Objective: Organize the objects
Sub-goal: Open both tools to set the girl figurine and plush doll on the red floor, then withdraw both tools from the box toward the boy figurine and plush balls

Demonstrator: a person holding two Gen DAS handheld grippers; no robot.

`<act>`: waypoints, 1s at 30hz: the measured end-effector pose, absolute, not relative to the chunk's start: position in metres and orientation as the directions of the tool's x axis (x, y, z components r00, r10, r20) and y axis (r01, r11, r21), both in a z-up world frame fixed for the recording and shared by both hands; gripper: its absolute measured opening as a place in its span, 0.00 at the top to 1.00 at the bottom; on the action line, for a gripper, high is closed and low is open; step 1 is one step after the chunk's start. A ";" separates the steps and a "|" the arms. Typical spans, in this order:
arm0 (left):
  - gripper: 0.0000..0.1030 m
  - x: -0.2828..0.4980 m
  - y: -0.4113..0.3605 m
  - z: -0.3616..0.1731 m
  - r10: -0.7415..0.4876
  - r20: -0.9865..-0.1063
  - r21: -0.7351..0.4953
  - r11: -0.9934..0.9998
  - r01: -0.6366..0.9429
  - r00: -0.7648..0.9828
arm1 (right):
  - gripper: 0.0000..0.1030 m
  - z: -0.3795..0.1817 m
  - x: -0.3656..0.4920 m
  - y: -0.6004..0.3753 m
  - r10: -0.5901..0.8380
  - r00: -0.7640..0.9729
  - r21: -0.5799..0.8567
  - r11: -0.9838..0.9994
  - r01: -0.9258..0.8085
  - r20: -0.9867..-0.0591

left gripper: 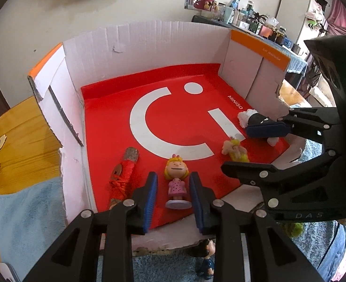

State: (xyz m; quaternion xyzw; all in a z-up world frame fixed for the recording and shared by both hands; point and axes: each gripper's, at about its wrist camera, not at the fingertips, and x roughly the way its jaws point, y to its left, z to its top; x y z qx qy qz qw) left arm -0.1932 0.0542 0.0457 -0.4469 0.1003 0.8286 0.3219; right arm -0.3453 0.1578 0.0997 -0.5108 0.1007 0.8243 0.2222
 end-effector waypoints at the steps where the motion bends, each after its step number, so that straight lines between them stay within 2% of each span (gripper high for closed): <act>1: 0.71 -0.192 0.053 0.047 0.445 -0.804 -0.121 -0.773 -0.623 -0.396 | 0.40 0.102 -0.344 0.157 0.263 -0.381 -0.059 -0.881 -0.469 -0.886; 4: 0.67 -0.191 0.052 0.051 0.451 -0.796 -0.122 -0.773 -0.622 -0.404 | 0.40 0.111 -0.344 0.154 0.269 -0.386 -0.062 -0.880 -0.470 -0.882; 9: 0.66 -0.187 0.047 0.063 0.465 -0.776 -0.124 -0.775 -0.619 -0.426 | 0.40 0.117 -0.340 0.164 0.286 -0.398 -0.072 -0.878 -0.472 -0.872; 13: 0.59 -0.181 0.039 0.076 0.469 -0.750 -0.116 -0.788 -0.604 -0.467 | 0.40 0.119 -0.352 0.162 0.311 -0.437 -0.067 -0.870 -0.489 -0.844; 16: 0.54 -0.172 0.031 0.087 0.469 -0.723 -0.109 -0.802 -0.587 -0.507 | 0.33 0.127 -0.349 0.161 0.325 -0.484 -0.037 -0.857 -0.514 -0.813; 17: 0.50 -0.167 0.027 0.091 0.472 -0.711 -0.110 -0.807 -0.580 -0.522 | 0.33 0.125 -0.353 0.162 0.335 -0.493 -0.036 -0.853 -0.521 -0.803; 22: 0.46 -0.150 0.012 0.104 0.465 -0.677 -0.108 -0.830 -0.547 -0.571 | 0.31 0.134 -0.346 0.150 0.375 -0.532 -0.026 -0.835 -0.550 -0.759; 24: 0.42 -0.142 0.006 0.107 0.464 -0.664 -0.113 -0.837 -0.535 -0.586 | 0.29 0.138 -0.343 0.143 0.400 -0.540 -0.037 -0.827 -0.561 -0.740; 27: 0.41 -0.131 -0.001 0.109 0.462 -0.652 -0.120 -0.846 -0.520 -0.601 | 0.28 0.143 -0.333 0.131 0.437 -0.552 -0.049 -0.813 -0.580 -0.710; 30: 0.39 -0.120 -0.007 0.110 0.460 -0.642 -0.124 -0.852 -0.509 -0.613 | 0.20 0.146 -0.323 0.124 0.443 -0.570 -0.034 -0.809 -0.587 -0.692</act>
